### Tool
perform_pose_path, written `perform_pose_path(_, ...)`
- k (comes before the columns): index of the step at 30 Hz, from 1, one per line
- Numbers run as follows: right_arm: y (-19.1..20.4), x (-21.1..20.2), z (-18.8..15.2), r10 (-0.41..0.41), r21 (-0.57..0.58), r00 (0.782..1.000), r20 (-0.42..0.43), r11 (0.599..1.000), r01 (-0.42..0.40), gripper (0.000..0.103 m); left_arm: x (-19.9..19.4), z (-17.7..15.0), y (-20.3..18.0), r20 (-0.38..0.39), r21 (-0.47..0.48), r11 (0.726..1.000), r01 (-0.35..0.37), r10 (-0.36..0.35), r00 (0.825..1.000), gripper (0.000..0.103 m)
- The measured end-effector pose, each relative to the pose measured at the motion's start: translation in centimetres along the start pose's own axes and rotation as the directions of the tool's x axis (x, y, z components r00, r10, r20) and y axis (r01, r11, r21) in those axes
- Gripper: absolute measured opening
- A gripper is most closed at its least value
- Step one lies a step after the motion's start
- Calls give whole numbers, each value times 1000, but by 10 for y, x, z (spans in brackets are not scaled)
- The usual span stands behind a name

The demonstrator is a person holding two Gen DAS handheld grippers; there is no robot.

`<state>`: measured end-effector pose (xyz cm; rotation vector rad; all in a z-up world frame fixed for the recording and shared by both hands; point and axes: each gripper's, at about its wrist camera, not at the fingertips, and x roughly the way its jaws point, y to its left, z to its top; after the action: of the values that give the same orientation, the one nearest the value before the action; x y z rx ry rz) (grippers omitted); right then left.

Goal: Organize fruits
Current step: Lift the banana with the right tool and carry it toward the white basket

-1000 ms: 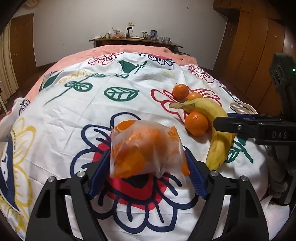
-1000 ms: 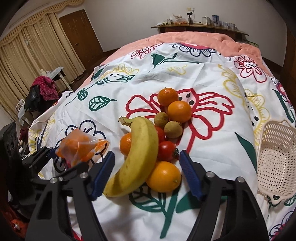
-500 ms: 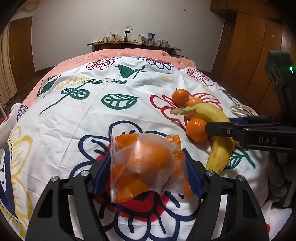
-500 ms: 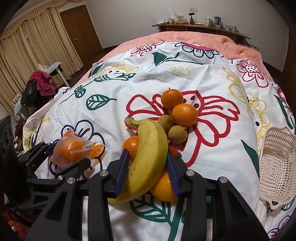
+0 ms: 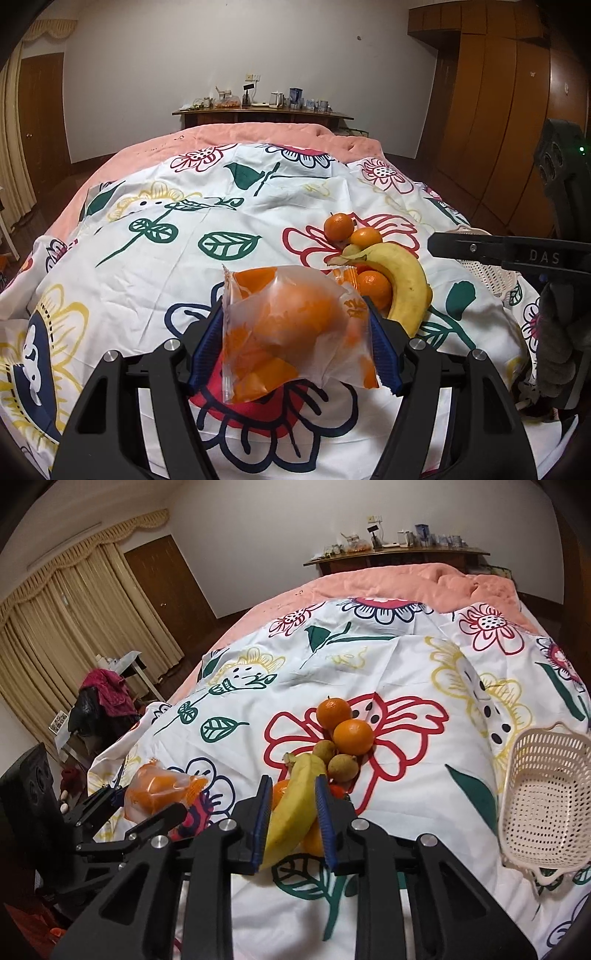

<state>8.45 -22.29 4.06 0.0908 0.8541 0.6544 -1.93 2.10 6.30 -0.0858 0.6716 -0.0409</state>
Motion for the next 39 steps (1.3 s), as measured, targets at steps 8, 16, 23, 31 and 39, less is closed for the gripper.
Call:
perform_pose_path(8,-8,5,-29,104,99,988,-110,991,-93,41,6,-1,11,-18,-29,999,-21,20,1000,71)
perform_pose_path(16,-9,28,-50,256,250,948,-189,946,-206,41,6,-5,21,-19,-54,998,-19,18,1000,71)
perform_pose_path(23,-14,56,-41,317,358,932,-177,903,-239,41,4,-5,22,-13,-58,998,-15,14,1000,71)
perform_pose_path(31,-18,72,-30,292,419,943,-159,885,-203,41,6,-6,25,-23,-68,997,-21,19,1000,71)
perform_pose_path(39,-17,82,-22,298,407,941,-159,889,-212,35,9,-8,26,-30,-71,997,-24,22,999,71)
